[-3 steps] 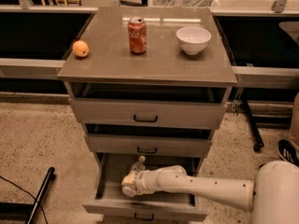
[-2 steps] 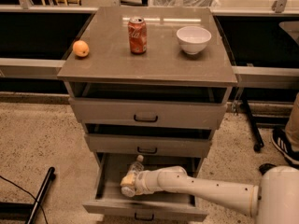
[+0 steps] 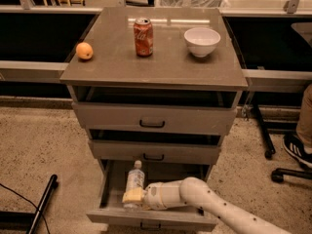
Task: Pick blue plastic bottle from bottom drawer and place on counter
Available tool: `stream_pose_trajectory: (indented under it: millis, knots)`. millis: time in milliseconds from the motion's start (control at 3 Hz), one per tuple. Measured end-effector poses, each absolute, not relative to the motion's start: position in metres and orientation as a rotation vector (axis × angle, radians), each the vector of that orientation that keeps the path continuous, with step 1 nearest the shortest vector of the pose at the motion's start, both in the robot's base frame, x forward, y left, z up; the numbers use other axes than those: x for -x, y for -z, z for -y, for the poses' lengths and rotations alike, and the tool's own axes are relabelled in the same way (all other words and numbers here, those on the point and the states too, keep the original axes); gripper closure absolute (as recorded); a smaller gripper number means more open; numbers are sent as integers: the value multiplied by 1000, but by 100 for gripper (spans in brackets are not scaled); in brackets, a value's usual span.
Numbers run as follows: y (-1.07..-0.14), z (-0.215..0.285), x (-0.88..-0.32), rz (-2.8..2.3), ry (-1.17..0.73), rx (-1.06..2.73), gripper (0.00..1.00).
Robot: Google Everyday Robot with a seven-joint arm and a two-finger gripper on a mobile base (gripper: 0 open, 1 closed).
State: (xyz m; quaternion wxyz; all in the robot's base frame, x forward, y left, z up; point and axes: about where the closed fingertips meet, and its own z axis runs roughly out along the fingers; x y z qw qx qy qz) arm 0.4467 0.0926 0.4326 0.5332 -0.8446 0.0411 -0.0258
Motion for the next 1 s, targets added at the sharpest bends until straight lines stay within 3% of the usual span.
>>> stream_pose_trajectory:
  millis: [1000]
  knots:
    - [-641, -66, -377, 532, 552, 1935, 100]
